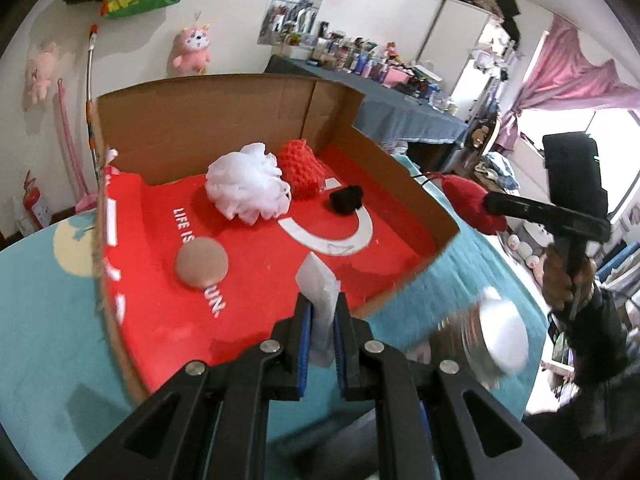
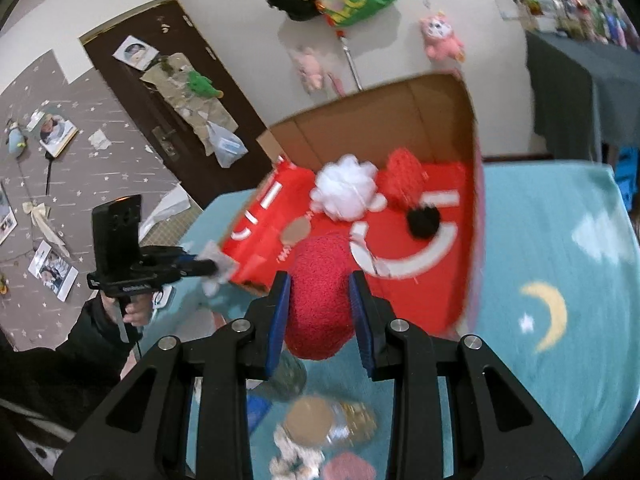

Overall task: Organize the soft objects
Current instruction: 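Lift both held items and carry them over into the cardboard box, then open both tools to release the tissue and red pouch in the box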

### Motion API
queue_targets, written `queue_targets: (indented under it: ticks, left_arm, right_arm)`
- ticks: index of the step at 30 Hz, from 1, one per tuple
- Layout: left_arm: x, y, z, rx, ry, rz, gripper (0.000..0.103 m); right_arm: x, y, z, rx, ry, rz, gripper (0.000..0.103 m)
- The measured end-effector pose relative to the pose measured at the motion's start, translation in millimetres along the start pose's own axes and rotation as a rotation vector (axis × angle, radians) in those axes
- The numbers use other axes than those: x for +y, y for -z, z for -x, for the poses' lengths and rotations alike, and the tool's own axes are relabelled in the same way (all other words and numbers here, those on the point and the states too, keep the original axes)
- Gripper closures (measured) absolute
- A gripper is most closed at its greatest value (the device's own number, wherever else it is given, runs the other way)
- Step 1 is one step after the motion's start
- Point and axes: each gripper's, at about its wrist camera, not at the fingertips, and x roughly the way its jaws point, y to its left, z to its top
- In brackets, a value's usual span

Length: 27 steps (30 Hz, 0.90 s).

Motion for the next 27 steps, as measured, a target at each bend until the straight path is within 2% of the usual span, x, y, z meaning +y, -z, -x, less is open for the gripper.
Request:
queue_targets:
  ticks: [3, 6, 13, 27]
  left_arm:
    - [1, -19, -21, 0.027, -0.018, 0.028, 0.092]
    - [4, -33, -40, 0.062, -0.026, 0.050, 0.092]
    - [12, -51, -76, 0.146, -0.076, 0.076, 0.092]
    - [22, -57, -105, 0.212, -0.113, 0.083, 0.092]
  right_arm:
    - [7, -18, -16, -0.007, 0.037, 0.036, 0.074]
    - [10, -35, -40, 0.015, 0.119, 0.084, 0.074]
    - [7, -58, -103, 0.130, 0.252, 0.157, 0.074]
    - [11, -50, -162, 0.314, 0.333, 0.296, 0.074]
